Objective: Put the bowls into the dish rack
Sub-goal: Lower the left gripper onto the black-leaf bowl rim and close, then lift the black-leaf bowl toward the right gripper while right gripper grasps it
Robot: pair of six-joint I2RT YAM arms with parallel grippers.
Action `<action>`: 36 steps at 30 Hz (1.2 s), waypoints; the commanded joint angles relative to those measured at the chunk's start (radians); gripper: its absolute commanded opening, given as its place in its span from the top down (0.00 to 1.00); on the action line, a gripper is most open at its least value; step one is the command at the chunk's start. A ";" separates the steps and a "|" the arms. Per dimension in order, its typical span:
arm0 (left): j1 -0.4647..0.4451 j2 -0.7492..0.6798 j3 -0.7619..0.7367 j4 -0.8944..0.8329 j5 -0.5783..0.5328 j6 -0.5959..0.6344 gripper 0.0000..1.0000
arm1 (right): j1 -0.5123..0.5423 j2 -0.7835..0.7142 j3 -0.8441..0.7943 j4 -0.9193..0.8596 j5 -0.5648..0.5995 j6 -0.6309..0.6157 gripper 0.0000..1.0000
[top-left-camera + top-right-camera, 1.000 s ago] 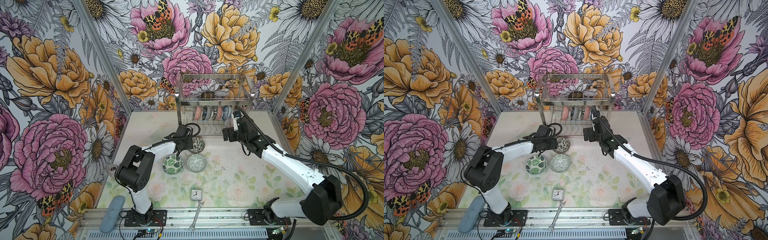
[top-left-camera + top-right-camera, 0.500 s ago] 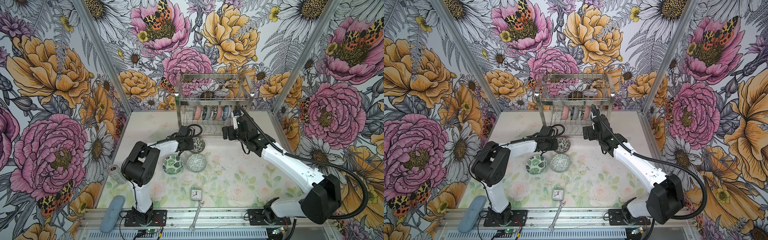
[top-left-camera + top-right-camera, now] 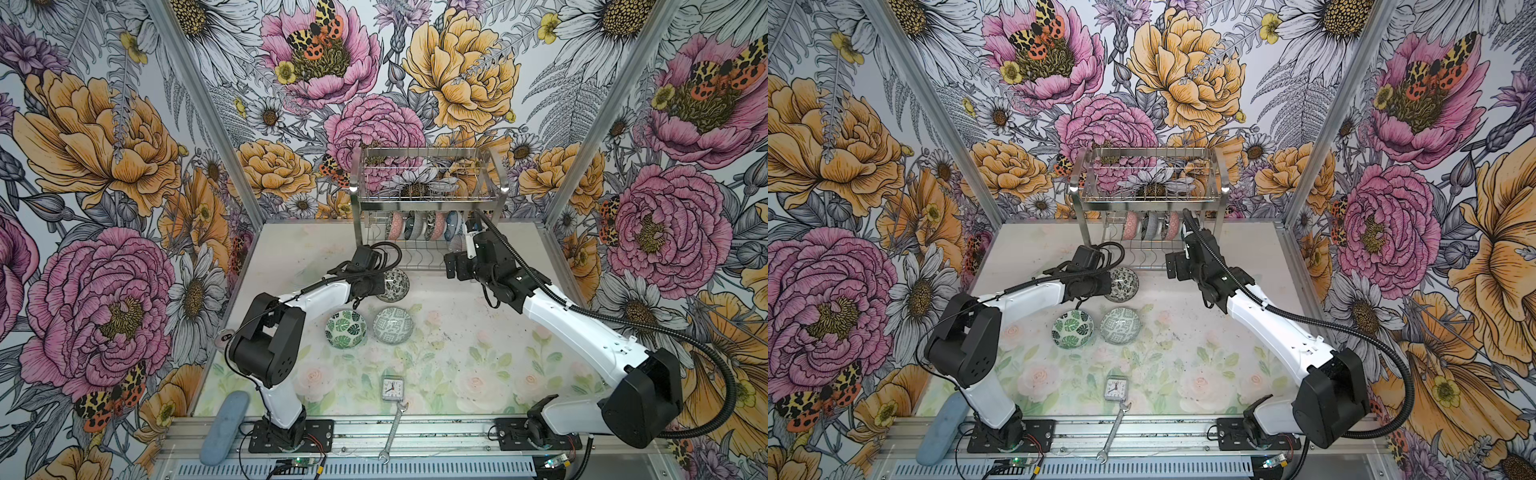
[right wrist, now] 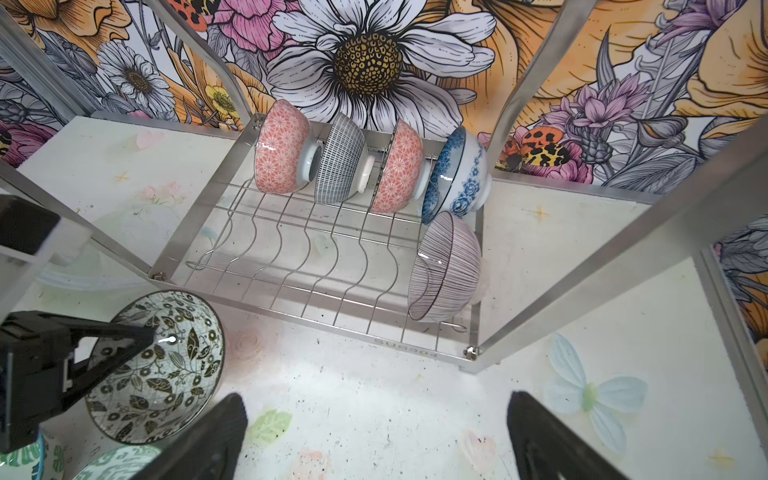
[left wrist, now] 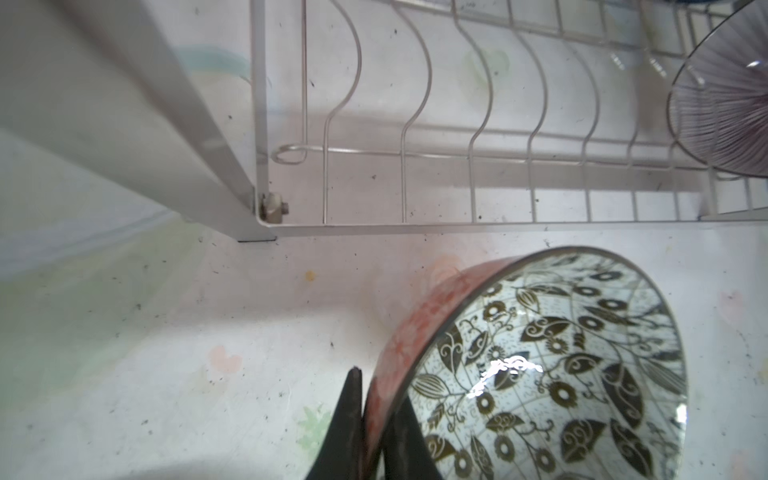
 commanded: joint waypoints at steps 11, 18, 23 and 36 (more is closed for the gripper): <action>-0.112 -0.222 0.073 0.041 -0.189 0.032 1.00 | 0.060 -0.030 0.079 0.012 -0.154 0.073 0.00; -0.149 -0.232 0.112 0.051 -0.164 0.029 1.00 | 0.104 0.034 0.108 0.017 -0.164 0.140 0.02; -0.187 -0.236 0.137 0.055 -0.177 0.033 1.00 | 0.107 0.067 0.112 0.028 -0.167 0.199 0.09; -0.235 -0.261 0.147 0.080 -0.202 0.037 1.00 | 0.108 0.104 0.112 0.057 -0.200 0.261 0.68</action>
